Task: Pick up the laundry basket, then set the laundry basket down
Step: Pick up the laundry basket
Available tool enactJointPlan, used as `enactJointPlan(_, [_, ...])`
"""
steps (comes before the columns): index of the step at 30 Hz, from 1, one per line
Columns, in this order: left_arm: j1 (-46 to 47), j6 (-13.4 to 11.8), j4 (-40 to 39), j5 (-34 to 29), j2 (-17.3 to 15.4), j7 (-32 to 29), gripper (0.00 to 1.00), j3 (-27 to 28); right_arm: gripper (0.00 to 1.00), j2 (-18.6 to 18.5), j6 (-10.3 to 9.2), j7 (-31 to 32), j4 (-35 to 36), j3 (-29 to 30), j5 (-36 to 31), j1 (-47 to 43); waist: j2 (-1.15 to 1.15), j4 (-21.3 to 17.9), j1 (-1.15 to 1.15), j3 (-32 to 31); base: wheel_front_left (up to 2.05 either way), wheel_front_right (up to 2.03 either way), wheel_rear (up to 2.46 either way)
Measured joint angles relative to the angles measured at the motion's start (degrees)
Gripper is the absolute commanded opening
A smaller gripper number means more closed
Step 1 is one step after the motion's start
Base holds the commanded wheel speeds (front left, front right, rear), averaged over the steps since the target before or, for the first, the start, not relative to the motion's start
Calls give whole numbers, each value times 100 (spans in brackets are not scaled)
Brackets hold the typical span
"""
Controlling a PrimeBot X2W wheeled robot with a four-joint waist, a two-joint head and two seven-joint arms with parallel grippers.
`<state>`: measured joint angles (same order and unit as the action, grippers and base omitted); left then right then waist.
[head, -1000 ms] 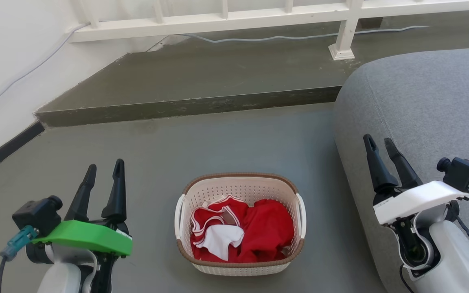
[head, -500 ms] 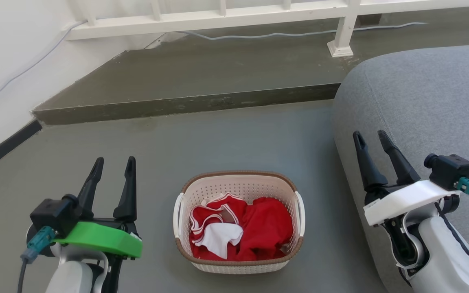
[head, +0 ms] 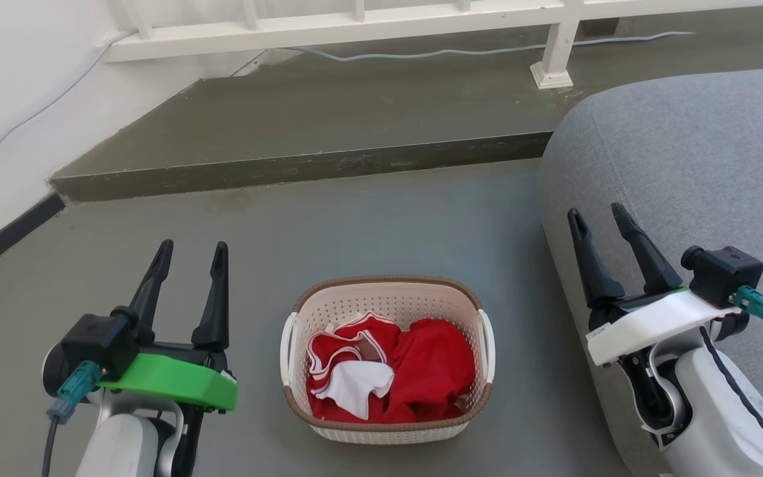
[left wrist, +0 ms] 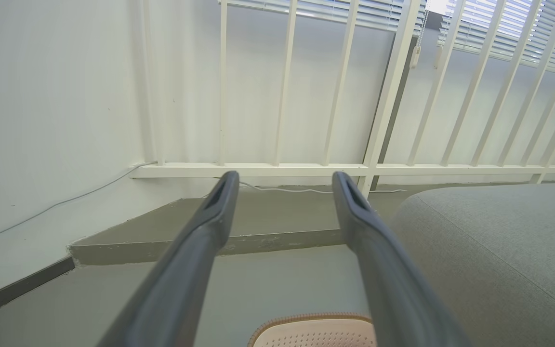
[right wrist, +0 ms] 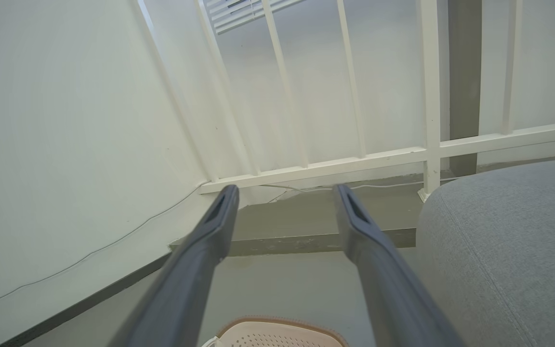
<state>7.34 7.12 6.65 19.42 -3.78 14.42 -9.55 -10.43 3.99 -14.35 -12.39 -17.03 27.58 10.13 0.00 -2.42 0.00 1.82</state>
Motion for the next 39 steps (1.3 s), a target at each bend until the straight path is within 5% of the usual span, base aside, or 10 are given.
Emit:
enactJointPlan(18, [0, 1, -38, -24, 70, 1, 100, 22, 100, 116, 55, -1, -31, 142, -136, -1, 0, 2, 0, 160, 0, 0, 0])
enactJointPlan(39, [483, 1, 86, -225, 65, 1, 100, 79, 100, 189, 55, -8, -37, 398, -294, 364, 0, -130, 0, 1283, 0, 0, 0])
